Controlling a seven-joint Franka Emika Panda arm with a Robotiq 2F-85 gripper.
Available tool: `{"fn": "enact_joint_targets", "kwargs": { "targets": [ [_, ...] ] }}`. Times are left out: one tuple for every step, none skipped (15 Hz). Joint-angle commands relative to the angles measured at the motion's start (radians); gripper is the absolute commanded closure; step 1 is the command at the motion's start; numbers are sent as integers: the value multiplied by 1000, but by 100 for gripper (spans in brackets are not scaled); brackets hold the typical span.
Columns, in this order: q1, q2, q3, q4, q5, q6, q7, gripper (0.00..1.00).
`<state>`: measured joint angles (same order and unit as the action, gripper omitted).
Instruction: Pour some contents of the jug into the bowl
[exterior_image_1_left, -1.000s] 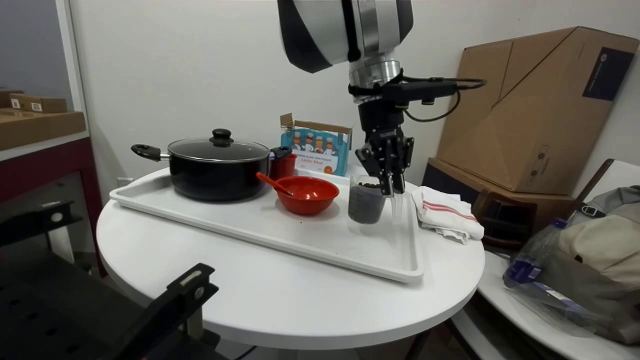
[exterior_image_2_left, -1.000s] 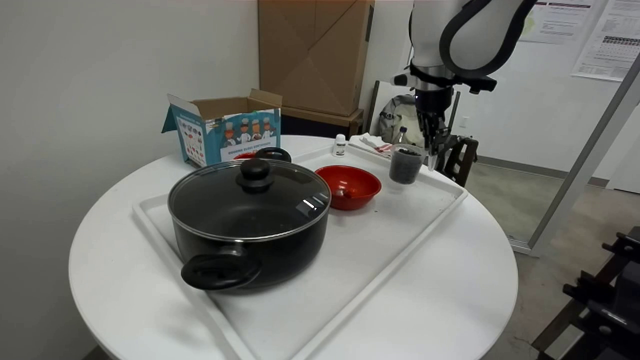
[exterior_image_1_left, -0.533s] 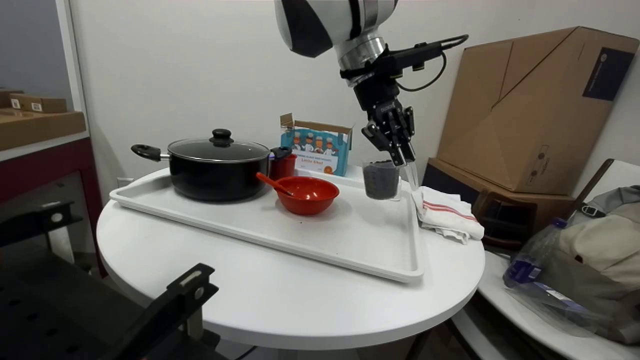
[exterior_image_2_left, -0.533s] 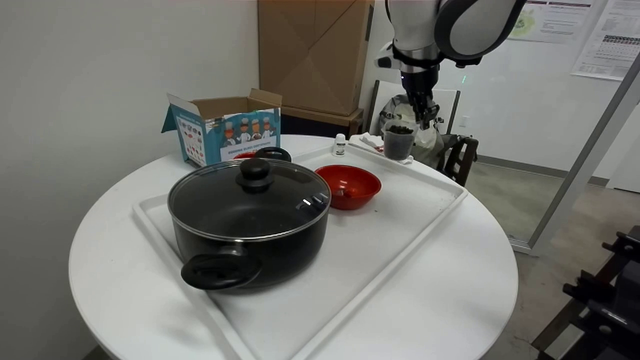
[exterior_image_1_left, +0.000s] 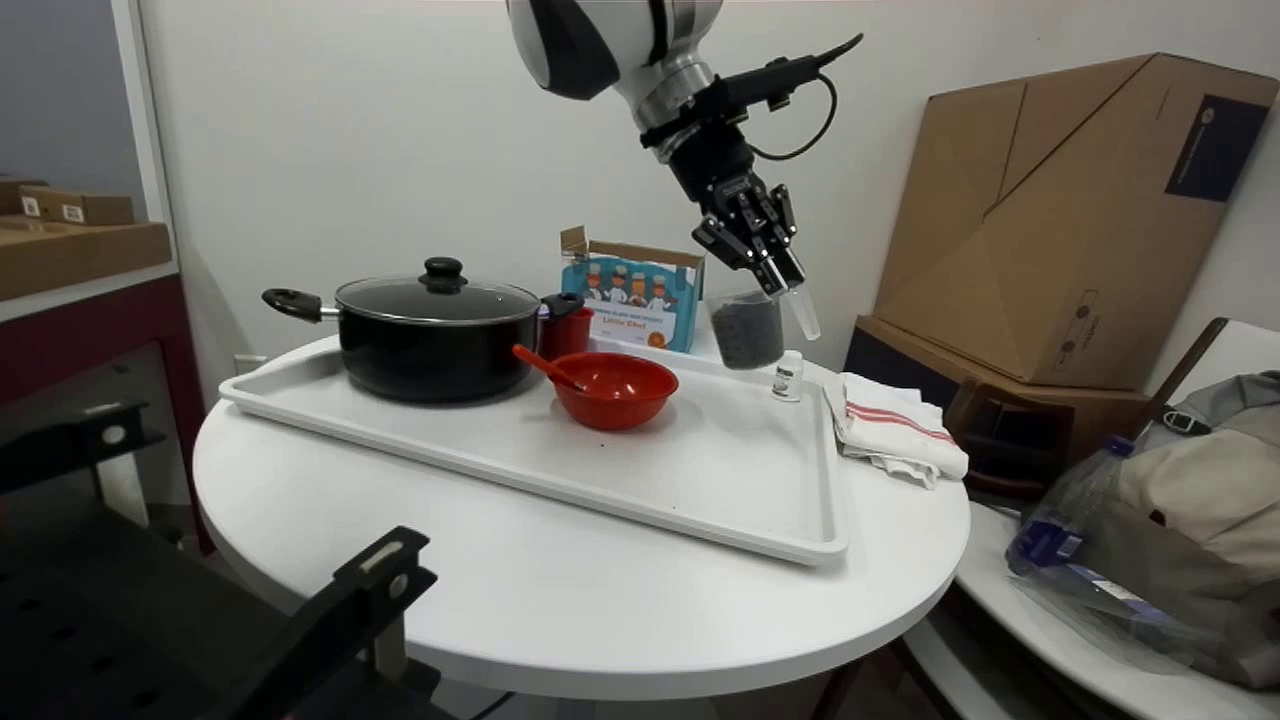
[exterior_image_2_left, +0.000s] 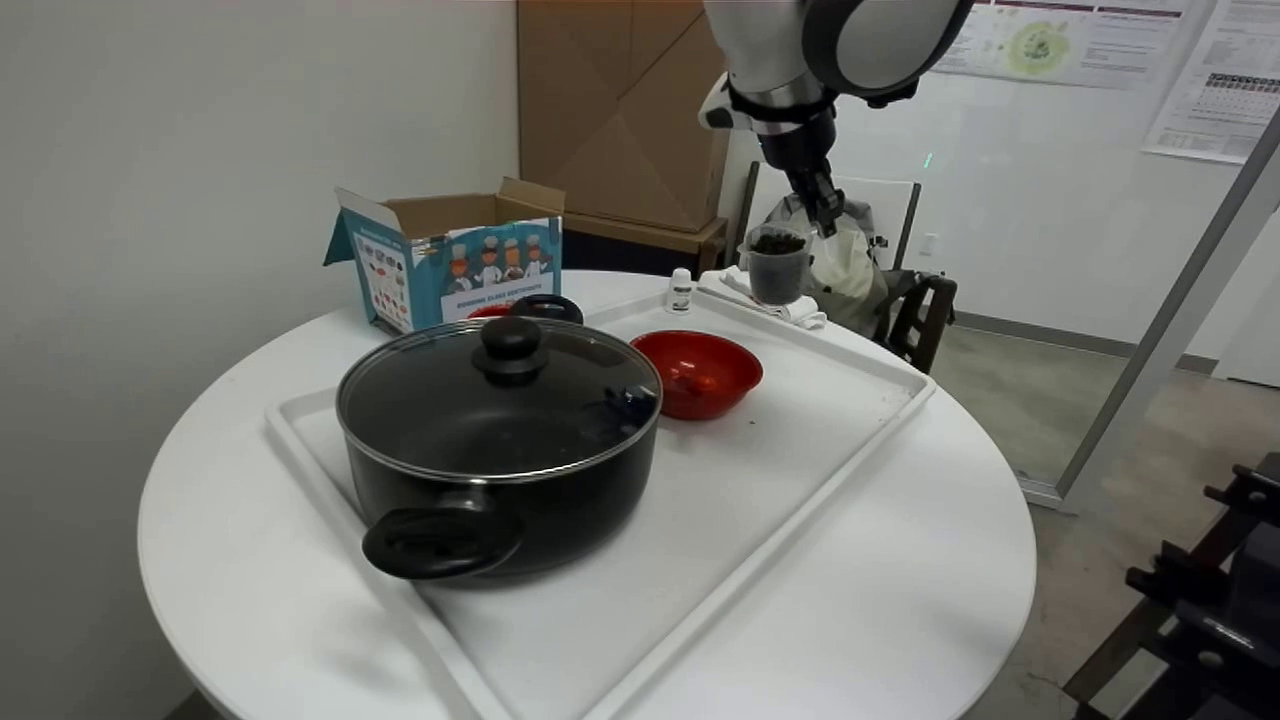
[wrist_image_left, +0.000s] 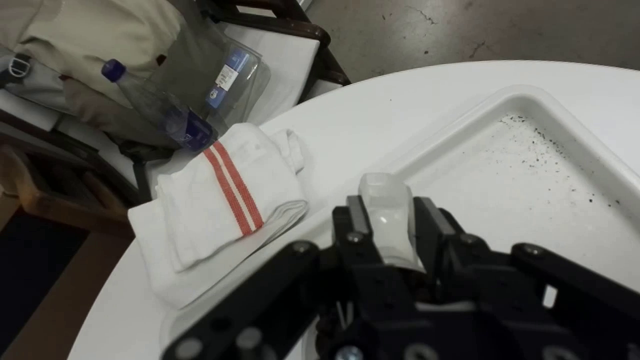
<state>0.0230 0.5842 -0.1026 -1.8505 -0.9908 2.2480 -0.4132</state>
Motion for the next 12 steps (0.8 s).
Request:
{"fn": "enact_joint_targets", "kwargs": {
  "targets": [
    [54,-9,26,8,-122,-76,57,90],
    [71,-10,31,4,-171,-94,70,90],
    [88,-9,34,0,-227,-112,89,90],
    [103,-8,40,-7,-283,-135,104,90],
    [114,-7,48,-15,-331,-156,117,90],
    [126,-4,54,-30,-386,-176,136,90],
    [133,-1,62,-43,-432,-196,148,90],
    [142,5,67,-61,-486,-218,169,90],
    [147,10,75,-80,-532,-240,182,90],
    [150,16,82,-99,-576,-259,198,90],
    [151,23,90,-120,-614,-278,212,90],
    [150,29,98,-139,-645,-294,224,90]
  ]
}}
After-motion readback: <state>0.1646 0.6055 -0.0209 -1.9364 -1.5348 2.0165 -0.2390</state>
